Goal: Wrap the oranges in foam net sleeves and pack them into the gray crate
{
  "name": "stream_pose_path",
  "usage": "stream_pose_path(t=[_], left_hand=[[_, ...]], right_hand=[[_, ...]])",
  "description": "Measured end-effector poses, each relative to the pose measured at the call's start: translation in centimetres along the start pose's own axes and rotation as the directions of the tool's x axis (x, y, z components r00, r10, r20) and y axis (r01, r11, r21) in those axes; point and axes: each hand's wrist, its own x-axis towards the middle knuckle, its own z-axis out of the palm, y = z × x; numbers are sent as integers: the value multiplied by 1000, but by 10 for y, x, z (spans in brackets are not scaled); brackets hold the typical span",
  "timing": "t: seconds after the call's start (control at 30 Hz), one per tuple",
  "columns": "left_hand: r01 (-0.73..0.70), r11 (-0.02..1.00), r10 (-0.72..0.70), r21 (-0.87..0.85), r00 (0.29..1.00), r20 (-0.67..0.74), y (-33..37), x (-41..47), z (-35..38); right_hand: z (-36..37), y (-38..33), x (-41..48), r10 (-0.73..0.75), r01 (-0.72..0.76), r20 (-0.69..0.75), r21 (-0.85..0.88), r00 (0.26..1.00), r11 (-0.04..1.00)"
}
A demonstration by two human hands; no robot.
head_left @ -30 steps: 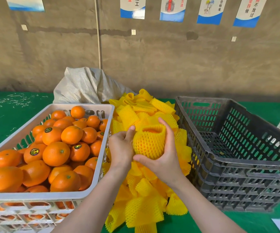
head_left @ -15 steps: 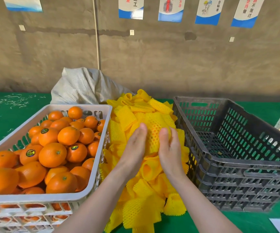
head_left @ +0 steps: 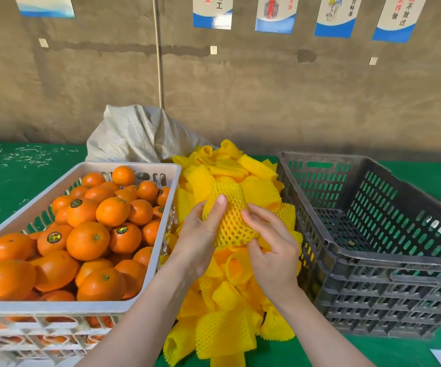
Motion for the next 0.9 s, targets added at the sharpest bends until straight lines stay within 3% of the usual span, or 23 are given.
stream_pose_path(t=[0.1,0.23,0.47,0.53,0.57,0.63,0.67,0.73,0.8,0.9], left_hand=[[104,992,-107,-67,994,-34,-6,-4,7],[303,926,-314,-224,949,-13,-10,-8,18],[247,900,-294,-358,952,-82,-9,-5,25],[134,976,-174,-172,955,-241,-17,-7,23],[43,998,-30,35,955,-295,-21,-5,18],[-185,869,322,459,916,-241,-22,-2,6],[-277,790,431,547,885,-174,-20,-2,2],[-436,650,556,623,831,1,-18,-2,3],[-510,538,600,671,791,120,-23,-6,11],[-521,434,633,735,757,163,-25,-5,24]], right_hand=[[8,0,2,-77,67,-114,-90,991,994],[20,-1,-5,-51,45,-112,-58,992,997],[26,-2,-18,-107,106,-39,-25,993,994],[20,-1,-21,-138,140,67,-22,988,990],[15,-1,-22,-125,125,113,7,986,992],[2,-2,-16,28,-46,128,139,991,989],[-4,-4,-9,183,-206,111,246,977,947],[-8,-10,6,476,-510,201,480,856,714],[-3,-11,16,561,-640,355,608,748,469],[-3,-11,28,572,-661,422,684,703,308]])
